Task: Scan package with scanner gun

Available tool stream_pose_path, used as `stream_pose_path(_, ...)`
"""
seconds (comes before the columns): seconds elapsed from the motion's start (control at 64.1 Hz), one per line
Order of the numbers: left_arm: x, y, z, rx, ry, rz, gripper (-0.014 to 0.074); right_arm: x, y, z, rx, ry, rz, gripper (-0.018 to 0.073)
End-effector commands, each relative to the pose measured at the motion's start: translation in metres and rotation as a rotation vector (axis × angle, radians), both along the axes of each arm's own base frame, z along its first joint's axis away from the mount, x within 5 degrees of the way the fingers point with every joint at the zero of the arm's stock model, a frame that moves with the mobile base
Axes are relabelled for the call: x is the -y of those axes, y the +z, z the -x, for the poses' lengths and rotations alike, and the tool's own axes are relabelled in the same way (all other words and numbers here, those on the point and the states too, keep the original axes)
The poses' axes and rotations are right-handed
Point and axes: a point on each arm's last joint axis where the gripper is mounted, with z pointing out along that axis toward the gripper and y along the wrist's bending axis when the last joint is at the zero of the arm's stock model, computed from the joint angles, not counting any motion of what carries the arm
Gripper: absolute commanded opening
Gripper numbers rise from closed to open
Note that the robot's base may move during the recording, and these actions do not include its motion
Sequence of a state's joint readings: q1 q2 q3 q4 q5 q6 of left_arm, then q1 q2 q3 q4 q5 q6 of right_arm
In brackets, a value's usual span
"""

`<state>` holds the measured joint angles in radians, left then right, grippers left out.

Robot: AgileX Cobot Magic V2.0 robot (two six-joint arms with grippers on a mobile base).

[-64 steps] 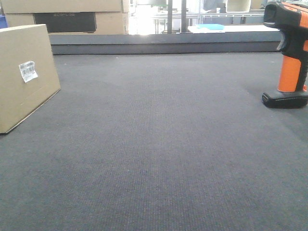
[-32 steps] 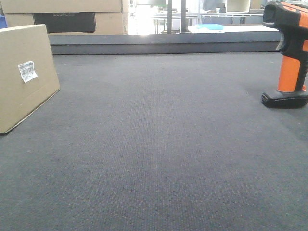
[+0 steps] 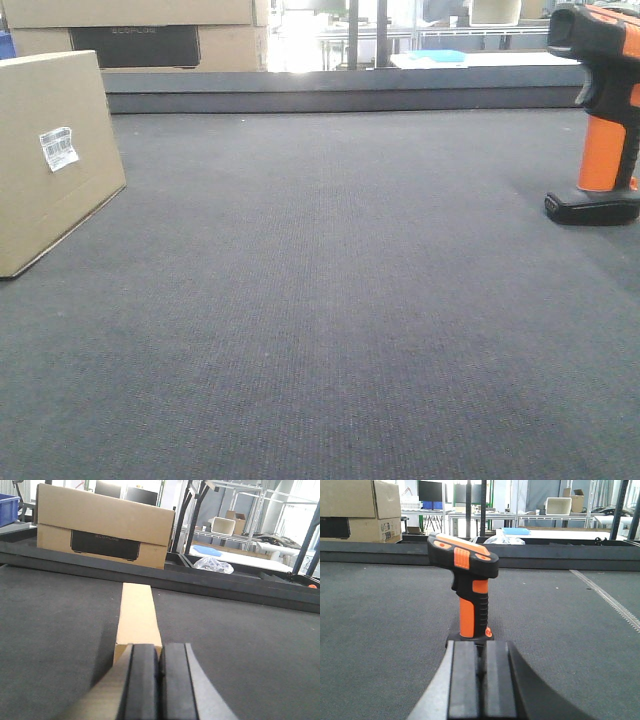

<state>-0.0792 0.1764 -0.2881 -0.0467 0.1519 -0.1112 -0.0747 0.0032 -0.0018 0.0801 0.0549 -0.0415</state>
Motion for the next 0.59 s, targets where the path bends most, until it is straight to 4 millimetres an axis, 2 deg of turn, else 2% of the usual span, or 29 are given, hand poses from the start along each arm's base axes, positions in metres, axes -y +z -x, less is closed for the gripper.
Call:
stream_pose_path(0.0,-0.0003,0.0017,0.0005,0.021,0.003,0.011,-0.0111,0.0003,0.0020,0.0003,0.028,-0.004,-0.005,-0.0162)
stream_pose_path(0.577,-0.0003,-0.0001,0.0001,0.016,0.003,0.010,-0.0111,0.0003,0.0021,0.0003,0.030,-0.005,-0.005,-0.0162)
